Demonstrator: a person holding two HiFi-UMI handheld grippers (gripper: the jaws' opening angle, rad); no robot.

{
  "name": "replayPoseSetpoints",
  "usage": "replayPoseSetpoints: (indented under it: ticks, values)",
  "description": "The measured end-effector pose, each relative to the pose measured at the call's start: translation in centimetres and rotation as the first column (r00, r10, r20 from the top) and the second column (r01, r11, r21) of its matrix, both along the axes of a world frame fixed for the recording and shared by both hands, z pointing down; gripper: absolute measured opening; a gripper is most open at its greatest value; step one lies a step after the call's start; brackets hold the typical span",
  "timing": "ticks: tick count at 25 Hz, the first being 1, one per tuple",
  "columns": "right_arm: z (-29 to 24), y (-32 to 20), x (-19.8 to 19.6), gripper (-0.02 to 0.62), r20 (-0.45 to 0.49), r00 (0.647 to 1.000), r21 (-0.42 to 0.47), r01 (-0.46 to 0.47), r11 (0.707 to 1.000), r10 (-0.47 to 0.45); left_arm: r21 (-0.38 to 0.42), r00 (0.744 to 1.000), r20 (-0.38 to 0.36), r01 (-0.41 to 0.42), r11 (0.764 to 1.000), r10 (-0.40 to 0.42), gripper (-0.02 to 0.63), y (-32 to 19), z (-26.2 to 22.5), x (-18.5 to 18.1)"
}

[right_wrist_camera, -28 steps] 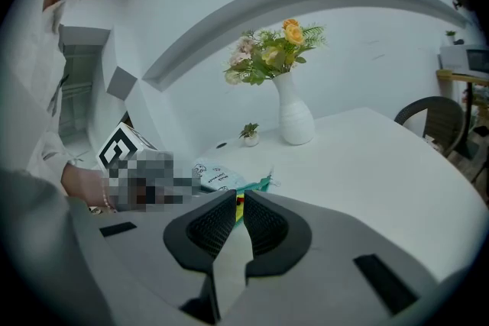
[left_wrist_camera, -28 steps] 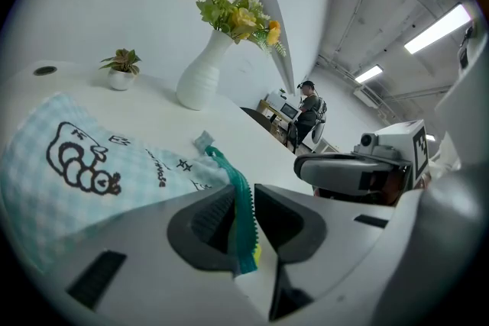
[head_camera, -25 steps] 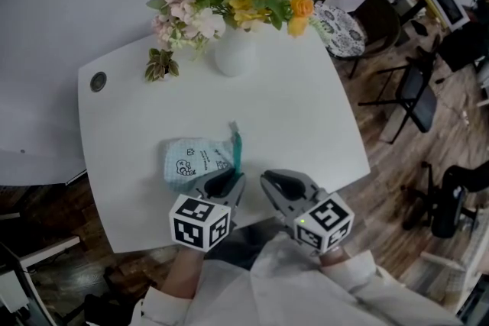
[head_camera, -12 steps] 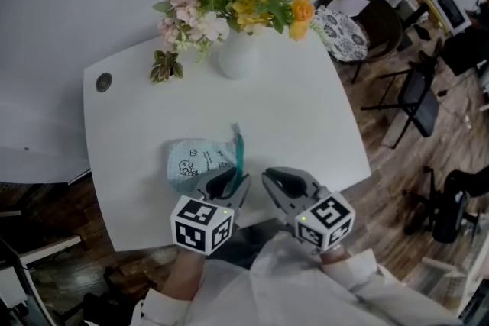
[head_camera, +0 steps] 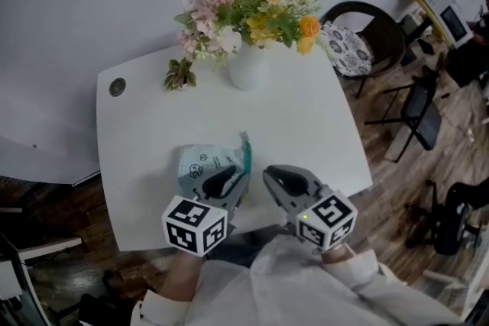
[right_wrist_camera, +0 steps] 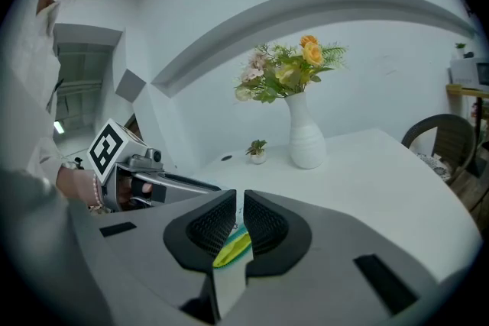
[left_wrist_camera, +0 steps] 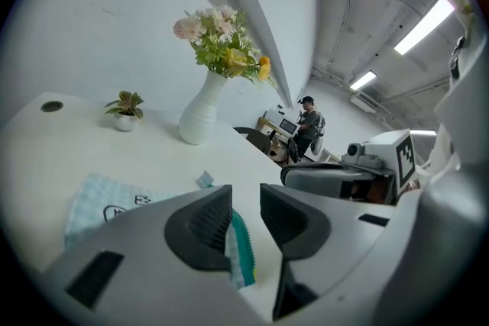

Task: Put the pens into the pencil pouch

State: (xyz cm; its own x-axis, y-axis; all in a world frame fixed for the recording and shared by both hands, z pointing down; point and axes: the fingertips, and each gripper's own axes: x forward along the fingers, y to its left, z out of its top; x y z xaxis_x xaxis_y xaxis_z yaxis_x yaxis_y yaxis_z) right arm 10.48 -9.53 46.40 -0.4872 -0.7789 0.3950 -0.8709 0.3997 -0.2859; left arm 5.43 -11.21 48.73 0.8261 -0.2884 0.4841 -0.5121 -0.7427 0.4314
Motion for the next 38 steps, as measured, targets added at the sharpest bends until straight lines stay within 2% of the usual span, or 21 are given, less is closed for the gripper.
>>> replayPoseSetpoints:
  ticks: [4, 11, 15, 21, 25, 31, 34, 38]
  values:
    - [-1.3, -0.8, -0.6, 0.034, -0.002, 1.0, 0.016, 0.016, 1.0, -0.016, 0.016, 0.999, -0.039, -0.004, 1.0, 0.005, 0.109, -0.5, -1.8, -0.3]
    - [-4.4, -1.6, -2.0, 0.034, 0.023, 0.997, 0.059, 0.073, 0.996, -0.075, 0.082, 0.996, -0.081, 0.037, 0.996, -0.031, 0.091, -1.7, -4.6, -1.4]
    - [-5.4, -2.2, -2.4, 0.034, 0.019, 0.995, 0.083, 0.093, 0.992, -0.095, 0.141, 0.993, -0.093, 0.09, 0.986, -0.078, 0.046, -2.4, -6.3, -2.5]
    - [-7.0, -3.1, -3.3, 0.034, 0.012, 0.991, 0.14, 0.13, 0.982, -0.133, 0.201, 0.988, -0.084, 0.14, 0.97, -0.126, 0.021, -2.8, -7.7, -4.3]
    - [-7.9, -3.3, -4.2, 0.023, 0.015, 0.987, 0.168, 0.155, 0.974, -0.159, 0.233, 0.993, -0.038, 0.117, 0.965, -0.111, 0.011, -2.4, -7.7, -4.7]
    - [-8.3, -3.4, -5.5, 0.021, 0.004, 0.982, 0.168, 0.184, 0.969, -0.187, 0.33, 0.989, 0.063, 0.106, 0.938, -0.134, 0.009, -2.3, -7.8, -5.6]
    - [-8.1, -3.4, -6.1, 0.021, -0.015, 0.978, 0.166, 0.209, 0.964, -0.21, 0.325, 0.986, 0.068, 0.124, 0.937, -0.154, 0.009, -2.2, -7.7, -6.0]
    - [-7.7, -3.3, -6.6, 0.021, -0.023, 0.975, 0.152, 0.224, 0.963, -0.223, 0.265, 0.986, 0.032, 0.152, 0.952, -0.166, 0.009, -1.7, -7.0, -6.0]
